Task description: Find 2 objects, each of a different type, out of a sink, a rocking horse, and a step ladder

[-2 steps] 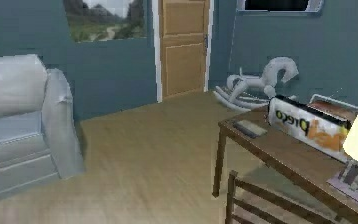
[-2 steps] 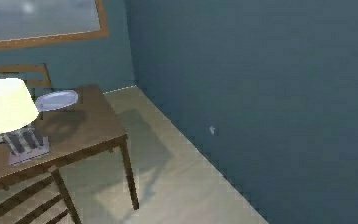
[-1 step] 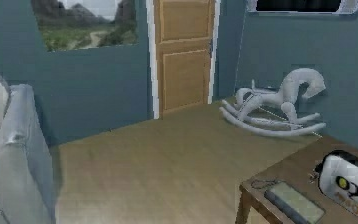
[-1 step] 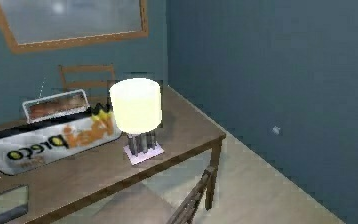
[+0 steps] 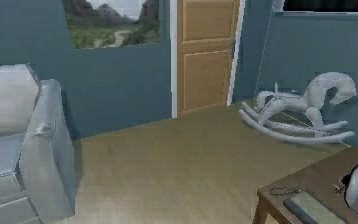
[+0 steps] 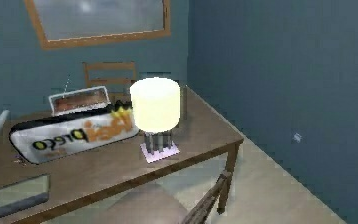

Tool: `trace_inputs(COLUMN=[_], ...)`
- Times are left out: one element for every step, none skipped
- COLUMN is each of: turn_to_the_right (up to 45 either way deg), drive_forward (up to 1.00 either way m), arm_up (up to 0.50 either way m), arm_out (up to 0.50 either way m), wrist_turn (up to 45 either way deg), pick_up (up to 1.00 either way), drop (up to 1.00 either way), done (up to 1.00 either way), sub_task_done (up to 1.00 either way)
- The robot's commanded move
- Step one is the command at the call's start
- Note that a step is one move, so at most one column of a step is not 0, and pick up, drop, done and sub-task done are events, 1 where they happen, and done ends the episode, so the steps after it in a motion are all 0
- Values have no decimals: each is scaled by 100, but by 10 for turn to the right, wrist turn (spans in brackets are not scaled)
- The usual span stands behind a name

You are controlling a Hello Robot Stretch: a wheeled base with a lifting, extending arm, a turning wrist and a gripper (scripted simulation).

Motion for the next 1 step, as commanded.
trace_inputs(turn_to_the_right=[0], drive_forward=[100], arm_up=[0], arm_out=[0], wrist_turn=[0], pick_up=[0], drop=[0], done=[0], sub_task_done=[0])
